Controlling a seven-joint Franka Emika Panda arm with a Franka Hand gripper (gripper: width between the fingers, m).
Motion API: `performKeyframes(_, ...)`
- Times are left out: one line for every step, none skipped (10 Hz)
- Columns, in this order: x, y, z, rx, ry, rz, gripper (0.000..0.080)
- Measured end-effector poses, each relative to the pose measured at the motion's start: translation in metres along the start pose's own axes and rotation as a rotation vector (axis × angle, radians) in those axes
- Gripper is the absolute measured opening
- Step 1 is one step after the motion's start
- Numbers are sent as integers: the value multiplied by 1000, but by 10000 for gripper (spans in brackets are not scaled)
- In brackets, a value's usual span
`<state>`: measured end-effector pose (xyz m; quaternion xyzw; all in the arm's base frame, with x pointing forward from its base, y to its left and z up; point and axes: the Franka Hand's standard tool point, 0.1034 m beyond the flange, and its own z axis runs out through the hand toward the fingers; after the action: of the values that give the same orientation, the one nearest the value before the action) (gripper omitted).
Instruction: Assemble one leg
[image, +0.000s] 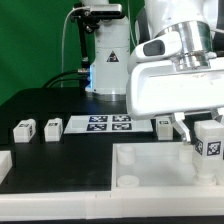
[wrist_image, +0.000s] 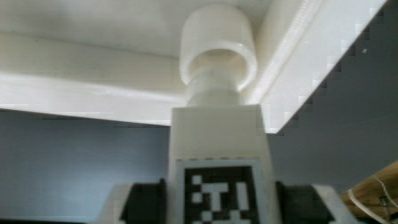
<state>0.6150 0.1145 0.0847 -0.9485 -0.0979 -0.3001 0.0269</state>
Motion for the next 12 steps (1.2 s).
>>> performKeyframes(0, 0, 0, 0, 0, -1, 292)
performKeyframes(0, -1, 0, 2, 0, -1, 292)
performKeyframes(0, -4, 0, 5, -1, -5, 292)
performKeyframes(0, -6, 0, 7, -3, -6, 292)
performKeyframes(0, -6, 0, 6, -4, -6, 292)
performKeyframes(-1, -5, -1, 6, -4, -7, 292)
performKeyframes(-1, -4, -1, 4, -3, -8, 292)
performKeyframes(-1, -2, -1, 3, -3, -9, 292)
performKeyframes(-1, -1, -1, 2, -3, -9, 292)
performKeyframes(-3, 0, 0, 1, -7, -8, 292)
performKeyframes(-6, 0, 2, 2, -13, -8, 292)
performKeyframes(-9, -1, 4, 3, -19, -8, 292)
